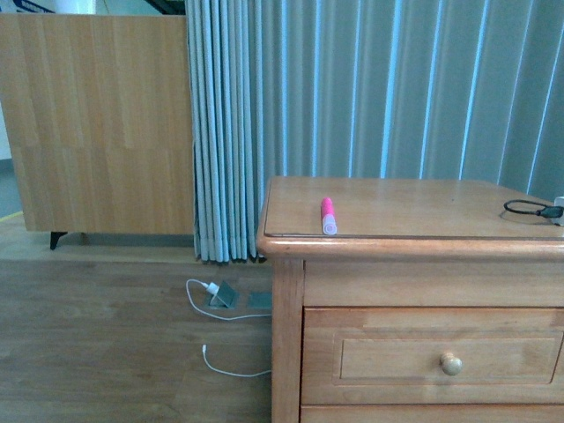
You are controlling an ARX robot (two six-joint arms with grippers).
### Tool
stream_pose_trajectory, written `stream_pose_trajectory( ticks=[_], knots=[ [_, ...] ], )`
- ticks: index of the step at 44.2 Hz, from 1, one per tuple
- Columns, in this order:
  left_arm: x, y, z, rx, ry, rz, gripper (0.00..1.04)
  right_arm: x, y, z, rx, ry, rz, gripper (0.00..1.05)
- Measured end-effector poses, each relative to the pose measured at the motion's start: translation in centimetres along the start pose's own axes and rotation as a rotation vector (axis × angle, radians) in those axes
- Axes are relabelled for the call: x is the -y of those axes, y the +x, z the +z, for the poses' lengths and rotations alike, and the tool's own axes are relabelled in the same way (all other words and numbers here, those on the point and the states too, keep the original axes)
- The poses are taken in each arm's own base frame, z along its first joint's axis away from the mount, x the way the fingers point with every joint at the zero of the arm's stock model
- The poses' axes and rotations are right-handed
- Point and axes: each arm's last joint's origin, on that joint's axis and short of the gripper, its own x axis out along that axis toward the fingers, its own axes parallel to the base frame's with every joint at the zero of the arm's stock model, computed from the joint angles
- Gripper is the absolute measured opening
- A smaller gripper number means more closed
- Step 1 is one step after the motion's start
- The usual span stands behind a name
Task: Place pink marker in drawer with both arms
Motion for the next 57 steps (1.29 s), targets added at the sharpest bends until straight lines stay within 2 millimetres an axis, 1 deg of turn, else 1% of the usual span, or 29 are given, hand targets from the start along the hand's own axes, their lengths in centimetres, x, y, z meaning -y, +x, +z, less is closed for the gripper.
stream_pose_trajectory(
  ticks=[3,6,13,20,29,37,44,46,48,57],
  knots=[
    [0.0,0.0,0.0,0.0,0.0,0.0,0.99,-0.2,0.1,-0.3,-0.185,0.111,0.12,0.96],
    [0.0,0.0,0.0,0.0,0.0,-0.002,0.99,-0.3,0.5,-0.6,-0.256,0.165,0.155,0.96],
    [0.0,0.0,0.0,0.0,0.0,-0.002,0.99,-0.7,2.2,0.1,-0.277,0.186,0.177,0.96],
    [0.0,0.0,0.0,0.0,0.0,-0.002,0.99,-1.5,6.2,0.1,-0.319,0.161,0.212,0.96],
    [0.0,0.0,0.0,0.0,0.0,-0.002,0.99,-2.9,12.1,-0.9,-0.374,0.125,0.209,0.96],
    [0.0,0.0,0.0,0.0,0.0,-0.002,0.99,-4.3,17.3,-2.5,-0.42,0.102,0.192,0.96],
    [0.0,0.0,0.0,0.0,0.0,-0.002,0.99,-5.1,20.9,-3.9,-0.43,0.089,0.162,0.96],
    [0.0,0.0,0.0,0.0,0.0,-0.002,0.99,-5.2,21.7,-4.2,-0.428,0.086,0.153,0.96],
    [0.0,0.0,0.0,0.0,0.0,-0.002,0.99,-5.3,23.3,-4.8,-0.422,0.082,0.132,0.96],
    [0.0,0.0,0.0,0.0,0.0,-0.002,0.99,-5.3,27.8,-7.0,-0.42,0.071,0.081,0.96]
  ],
)
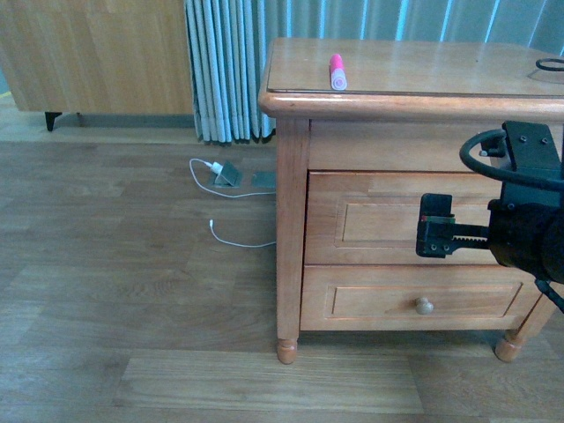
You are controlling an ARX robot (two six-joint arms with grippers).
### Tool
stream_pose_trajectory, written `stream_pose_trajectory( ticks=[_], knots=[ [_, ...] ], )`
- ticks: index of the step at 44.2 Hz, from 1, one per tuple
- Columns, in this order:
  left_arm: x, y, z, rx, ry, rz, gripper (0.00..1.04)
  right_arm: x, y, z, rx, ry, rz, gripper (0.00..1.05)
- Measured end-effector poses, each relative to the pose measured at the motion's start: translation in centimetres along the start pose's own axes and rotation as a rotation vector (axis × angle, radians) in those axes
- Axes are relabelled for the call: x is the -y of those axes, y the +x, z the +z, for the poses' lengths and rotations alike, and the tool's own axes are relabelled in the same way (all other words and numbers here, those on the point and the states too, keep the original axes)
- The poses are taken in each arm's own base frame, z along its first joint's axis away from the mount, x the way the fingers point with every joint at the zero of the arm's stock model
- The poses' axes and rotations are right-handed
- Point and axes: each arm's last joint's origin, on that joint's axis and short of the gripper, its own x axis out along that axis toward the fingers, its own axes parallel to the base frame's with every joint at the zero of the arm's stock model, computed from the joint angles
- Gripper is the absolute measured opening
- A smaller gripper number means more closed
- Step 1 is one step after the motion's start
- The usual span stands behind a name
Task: Place pink marker in drawer with both arms
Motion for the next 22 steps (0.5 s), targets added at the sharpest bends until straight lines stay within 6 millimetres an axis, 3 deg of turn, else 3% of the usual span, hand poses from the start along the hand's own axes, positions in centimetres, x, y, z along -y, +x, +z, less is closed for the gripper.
stream_pose_trajectory(
  ticks=[13,22],
  knots=[
    [0.0,0.0,0.0,0.0,0.0,0.0,0.99,0.6,4.2,-0.3,0.008,-0.007,-0.035,0.96],
    [0.0,0.0,0.0,0.0,0.0,0.0,0.99,0.8,5.1,-0.7,-0.006,-0.017,-0.033,0.96]
  ],
)
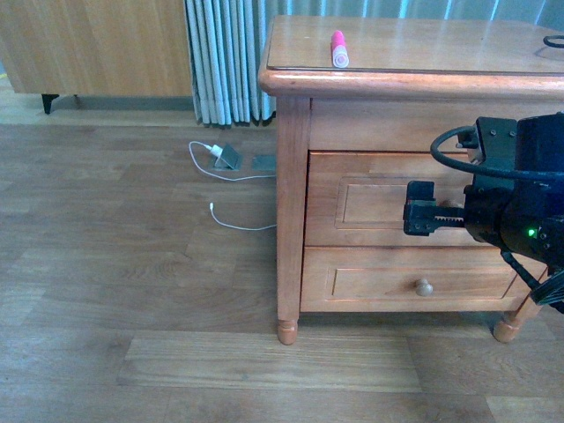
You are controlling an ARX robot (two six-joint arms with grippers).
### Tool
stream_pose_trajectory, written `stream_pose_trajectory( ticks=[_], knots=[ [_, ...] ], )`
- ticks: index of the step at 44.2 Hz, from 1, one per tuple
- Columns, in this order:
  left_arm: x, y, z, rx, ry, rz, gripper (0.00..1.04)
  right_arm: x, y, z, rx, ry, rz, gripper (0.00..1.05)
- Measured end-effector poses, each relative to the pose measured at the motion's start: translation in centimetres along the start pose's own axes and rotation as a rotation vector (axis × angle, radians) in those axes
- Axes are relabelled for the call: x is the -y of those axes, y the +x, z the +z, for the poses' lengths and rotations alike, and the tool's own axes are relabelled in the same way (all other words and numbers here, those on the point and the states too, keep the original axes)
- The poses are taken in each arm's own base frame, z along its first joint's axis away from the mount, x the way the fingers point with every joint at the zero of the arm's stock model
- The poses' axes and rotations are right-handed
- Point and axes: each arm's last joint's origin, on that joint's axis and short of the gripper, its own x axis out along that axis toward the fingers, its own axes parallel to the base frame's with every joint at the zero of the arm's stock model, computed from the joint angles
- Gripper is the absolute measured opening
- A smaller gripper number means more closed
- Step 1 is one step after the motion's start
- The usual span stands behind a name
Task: Place pink marker in drawer with both arms
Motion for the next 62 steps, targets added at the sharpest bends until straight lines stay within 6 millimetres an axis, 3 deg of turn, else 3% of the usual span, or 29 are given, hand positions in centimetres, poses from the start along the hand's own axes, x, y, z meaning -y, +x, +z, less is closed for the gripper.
stream_pose_trajectory(
  ticks=[35,51,56,62],
  knots=[
    [0.0,0.0,0.0,0.0,0.0,0.0,0.99,1.2,0.4,-0.7,0.021,-0.017,-0.012,0.96],
    [0.0,0.0,0.0,0.0,0.0,0.0,0.99,1.2,0.4,-0.6,0.029,-0.025,-0.018,0.34],
    [0.0,0.0,0.0,0.0,0.0,0.0,0.99,1.2,0.3,-0.7,0.027,-0.027,-0.022,0.24],
    [0.0,0.0,0.0,0.0,0.0,0.0,0.99,1.2,0.3,-0.7,0.027,-0.027,-0.022,0.23]
  ],
)
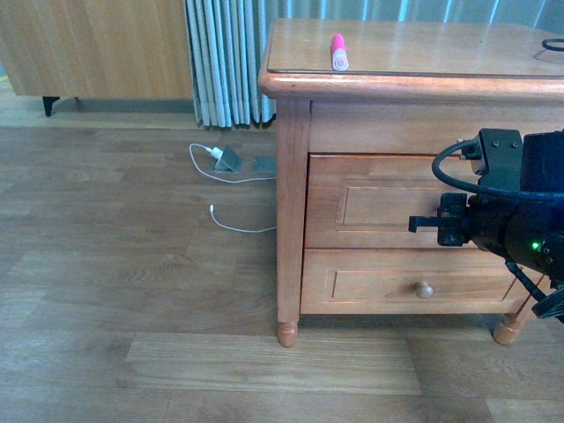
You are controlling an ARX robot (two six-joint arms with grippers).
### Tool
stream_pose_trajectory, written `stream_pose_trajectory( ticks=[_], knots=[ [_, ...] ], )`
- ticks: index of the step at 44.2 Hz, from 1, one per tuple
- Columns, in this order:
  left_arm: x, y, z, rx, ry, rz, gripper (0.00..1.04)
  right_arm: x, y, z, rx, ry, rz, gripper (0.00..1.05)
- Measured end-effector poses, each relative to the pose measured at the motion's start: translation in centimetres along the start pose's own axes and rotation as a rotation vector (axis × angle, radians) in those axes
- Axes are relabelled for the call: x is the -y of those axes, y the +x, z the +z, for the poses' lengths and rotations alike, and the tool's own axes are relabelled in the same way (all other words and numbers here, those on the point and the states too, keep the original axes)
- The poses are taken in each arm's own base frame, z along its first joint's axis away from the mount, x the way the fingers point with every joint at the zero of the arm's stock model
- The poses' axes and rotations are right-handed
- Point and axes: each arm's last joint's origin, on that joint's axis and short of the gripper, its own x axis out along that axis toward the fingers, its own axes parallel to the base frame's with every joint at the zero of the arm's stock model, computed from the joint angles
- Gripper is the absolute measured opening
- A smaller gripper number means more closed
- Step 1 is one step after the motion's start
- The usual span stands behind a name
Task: Place pink marker in drawer with both arms
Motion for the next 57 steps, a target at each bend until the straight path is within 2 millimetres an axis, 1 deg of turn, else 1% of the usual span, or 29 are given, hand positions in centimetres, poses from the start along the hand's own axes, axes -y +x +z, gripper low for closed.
stream_pose_trajectory(
  ticks=[7,11,13,21,24,31,36,37,38,42,44,47,52,54,57],
  knots=[
    [0.0,0.0,0.0,0.0,0.0,0.0,0.99,-0.1,-0.3,-0.3,0.001,0.007,0.004,0.23],
    [0.0,0.0,0.0,0.0,0.0,0.0,0.99,-0.2,-1.0,-0.7,0.005,0.015,0.016,0.22],
    [0.0,0.0,0.0,0.0,0.0,0.0,0.99,-0.2,-1.7,-1.0,0.0,0.02,0.025,0.22],
    [0.0,0.0,0.0,0.0,0.0,0.0,0.99,0.0,-6.2,-3.0,-0.029,0.047,0.063,0.21],
    [0.0,0.0,0.0,0.0,0.0,0.0,0.99,0.2,-7.4,-3.5,-0.04,0.055,0.071,0.21],
    [0.0,0.0,0.0,0.0,0.0,0.0,0.99,0.8,-11.8,-5.6,-0.066,0.067,0.104,0.21],
    [0.0,0.0,0.0,0.0,0.0,0.0,0.99,1.2,-14.0,-6.5,-0.08,0.076,0.117,0.21],
    [0.0,0.0,0.0,0.0,0.0,0.0,0.99,1.3,-14.3,-6.6,-0.083,0.076,0.121,0.23],
    [0.0,0.0,0.0,0.0,0.0,0.0,0.99,1.4,-14.7,-6.7,-0.087,0.082,0.126,0.29],
    [0.0,0.0,0.0,0.0,0.0,0.0,0.99,1.7,-16.3,-7.1,-0.114,0.098,0.141,0.45],
    [0.0,0.0,0.0,0.0,0.0,0.0,0.99,2.0,-17.5,-7.1,-0.128,0.107,0.153,0.56],
    [0.0,0.0,0.0,0.0,0.0,0.0,0.99,2.3,-18.8,-6.6,-0.137,0.118,0.168,0.69],
    [0.0,0.0,0.0,0.0,0.0,0.0,0.99,3.1,-21.0,-4.8,-0.141,0.128,0.202,0.92],
    [0.0,0.0,0.0,0.0,0.0,0.0,0.99,3.5,-21.9,-4.0,-0.135,0.136,0.211,0.98],
    [0.0,0.0,0.0,0.0,0.0,0.0,0.99,4.1,-23.5,-2.6,-0.117,0.153,0.221,0.96]
  ],
)
